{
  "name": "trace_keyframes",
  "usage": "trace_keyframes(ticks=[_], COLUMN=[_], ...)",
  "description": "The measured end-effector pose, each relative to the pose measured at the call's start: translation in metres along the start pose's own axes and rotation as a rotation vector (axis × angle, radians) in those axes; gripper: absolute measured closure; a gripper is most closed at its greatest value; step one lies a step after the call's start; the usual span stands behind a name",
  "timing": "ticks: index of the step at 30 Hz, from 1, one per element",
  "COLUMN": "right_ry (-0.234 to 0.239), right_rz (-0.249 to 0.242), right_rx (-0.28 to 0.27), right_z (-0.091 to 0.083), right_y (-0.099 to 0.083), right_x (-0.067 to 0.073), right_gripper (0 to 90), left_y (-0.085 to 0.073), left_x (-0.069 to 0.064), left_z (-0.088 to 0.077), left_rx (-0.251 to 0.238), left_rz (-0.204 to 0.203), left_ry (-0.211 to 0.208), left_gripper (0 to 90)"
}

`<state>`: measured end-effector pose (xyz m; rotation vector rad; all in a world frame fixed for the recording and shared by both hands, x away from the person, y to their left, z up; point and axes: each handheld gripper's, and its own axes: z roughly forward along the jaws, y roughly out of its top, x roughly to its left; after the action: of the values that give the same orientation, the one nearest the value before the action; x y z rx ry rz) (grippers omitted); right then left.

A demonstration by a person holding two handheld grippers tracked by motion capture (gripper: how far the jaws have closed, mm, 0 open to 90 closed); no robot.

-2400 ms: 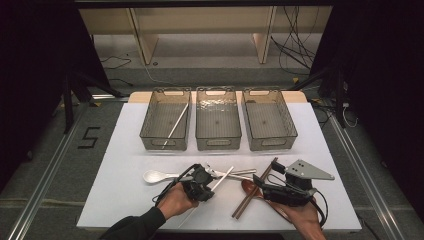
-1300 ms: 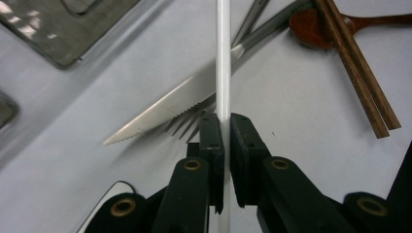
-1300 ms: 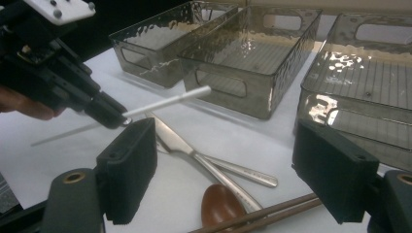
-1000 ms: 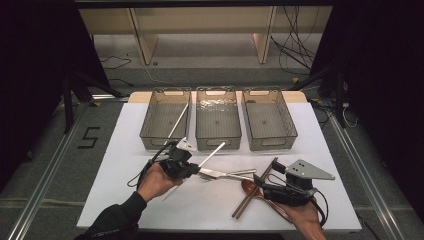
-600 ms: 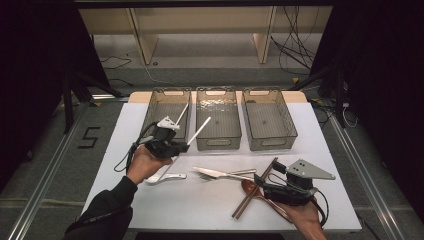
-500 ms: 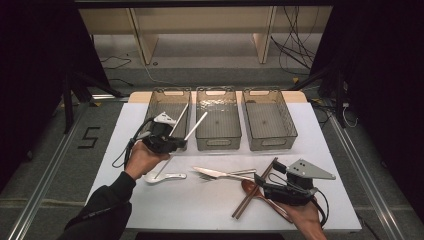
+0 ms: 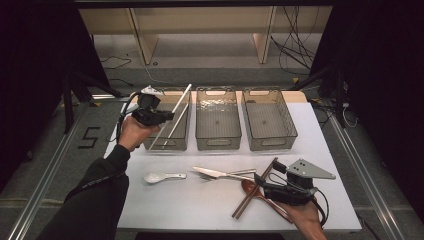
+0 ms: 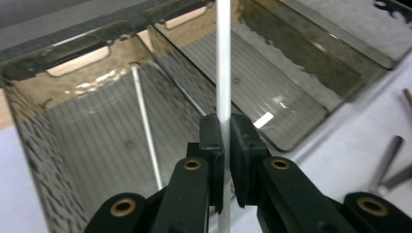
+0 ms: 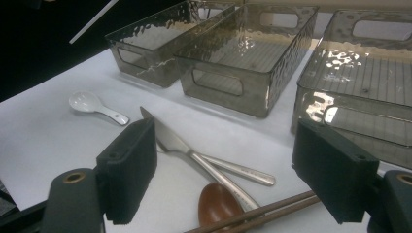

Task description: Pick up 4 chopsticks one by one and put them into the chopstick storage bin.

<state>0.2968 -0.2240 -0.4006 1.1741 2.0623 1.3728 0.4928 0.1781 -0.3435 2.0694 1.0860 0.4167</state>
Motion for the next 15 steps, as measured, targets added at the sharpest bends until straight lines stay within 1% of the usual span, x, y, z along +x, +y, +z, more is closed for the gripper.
trace_keyframes(ticks=[3, 5, 7, 9, 10, 12, 15], right_ry=[0.001, 0.000, 0.001, 0.002, 0.002, 0.004, 0.004], right_rz=[-0.001, -0.002, 0.002, 0.002, 0.002, 0.002, 0.004], right_rx=[-0.002, -0.003, -0.003, -0.003, -0.004, -0.004, -0.002], right_z=[0.000, 0.000, 0.000, 0.000, 0.000, 0.000, 0.000], right_y=[0.000, 0.000, 0.000, 0.000, 0.000, 0.000, 0.000], right_x=[0.000, 0.000, -0.001, -0.001, -0.001, -0.001, -0.001], right_gripper=[25.2, 25.2, 25.2, 25.2, 25.2, 25.2, 25.2], left_y=[0.005, 0.007, 0.010, 0.013, 0.014, 0.017, 0.022], left_x=[0.007, 0.011, 0.016, 0.020, 0.023, 0.027, 0.031], left_z=[0.006, 0.010, 0.015, 0.019, 0.021, 0.025, 0.029], left_rx=[-0.004, -0.002, -0.005, 0.000, -0.003, 0.007, 0.003], left_rz=[-0.009, -0.005, -0.014, -0.009, -0.013, -0.009, -0.011], left_ry=[0.010, 0.020, 0.028, 0.037, 0.044, 0.055, 0.069], left_gripper=[84.1, 84.1, 84.1, 84.1, 84.0, 84.0, 84.0])
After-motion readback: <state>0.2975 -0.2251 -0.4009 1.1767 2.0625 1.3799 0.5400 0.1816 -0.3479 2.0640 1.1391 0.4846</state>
